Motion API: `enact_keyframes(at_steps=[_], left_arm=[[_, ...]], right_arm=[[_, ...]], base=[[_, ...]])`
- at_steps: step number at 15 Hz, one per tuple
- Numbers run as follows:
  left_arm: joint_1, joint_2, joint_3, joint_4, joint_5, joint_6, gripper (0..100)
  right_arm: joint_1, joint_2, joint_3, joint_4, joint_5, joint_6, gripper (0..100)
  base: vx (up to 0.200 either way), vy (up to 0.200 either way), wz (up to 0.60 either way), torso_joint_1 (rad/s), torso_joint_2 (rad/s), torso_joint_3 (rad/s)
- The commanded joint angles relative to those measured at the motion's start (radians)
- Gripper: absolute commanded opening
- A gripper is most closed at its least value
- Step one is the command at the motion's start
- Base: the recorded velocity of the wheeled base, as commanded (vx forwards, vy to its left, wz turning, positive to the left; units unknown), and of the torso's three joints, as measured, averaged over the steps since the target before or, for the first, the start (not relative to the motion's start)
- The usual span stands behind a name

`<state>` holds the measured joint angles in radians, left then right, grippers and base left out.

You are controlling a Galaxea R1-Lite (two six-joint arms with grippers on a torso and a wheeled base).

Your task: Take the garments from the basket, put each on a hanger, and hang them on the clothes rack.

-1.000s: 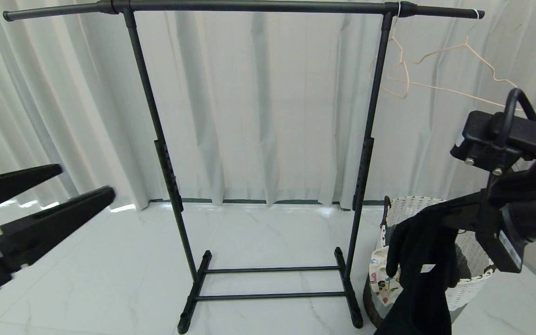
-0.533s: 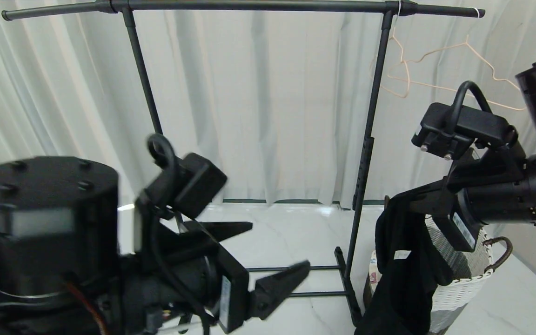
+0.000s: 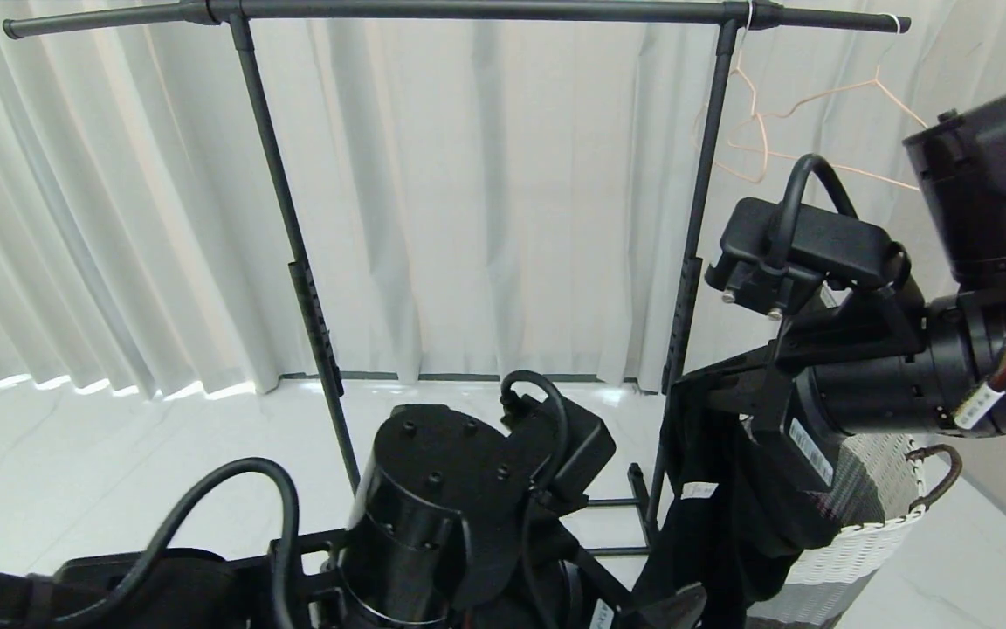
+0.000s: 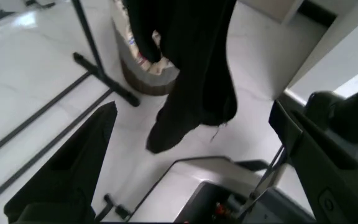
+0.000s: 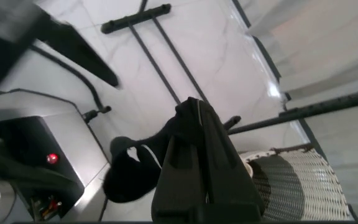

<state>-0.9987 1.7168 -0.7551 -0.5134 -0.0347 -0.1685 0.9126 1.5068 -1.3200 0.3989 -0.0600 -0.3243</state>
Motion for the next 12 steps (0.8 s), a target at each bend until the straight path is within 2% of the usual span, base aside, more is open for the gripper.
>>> enact_keyframes(at_steps=[1,3,8,12], left_arm=[[0.000,0.092,-0.041,-0.045,0.001,-0.052,100],[0.005,0.119,-0.056,-0.048,0.004,-0.095,100],[0.069,0.236,-0.070,-0.050,0.032,-0.098,100],[0.091,0.250,-0.079,-0.050,0.025,-0.120,100]], right_arm=[[0.035,0.018,-0.002,0.003,-0.014,-0.002,0],[0.040,0.021,-0.008,0.003,-0.026,-0.002,0],[0.063,0.012,-0.011,0.006,-0.046,-0.001,0],[0.065,0.003,-0.010,0.006,-0.063,-0.001,0]], base=[[0.000,0.000,0.00,0.000,0.00,0.000],[0.000,0.000,0.00,0.000,0.00,0.000],[0.000,0.000,0.00,0.000,0.00,0.000],[0.000,0.000,0.00,0.000,0.00,0.000]])
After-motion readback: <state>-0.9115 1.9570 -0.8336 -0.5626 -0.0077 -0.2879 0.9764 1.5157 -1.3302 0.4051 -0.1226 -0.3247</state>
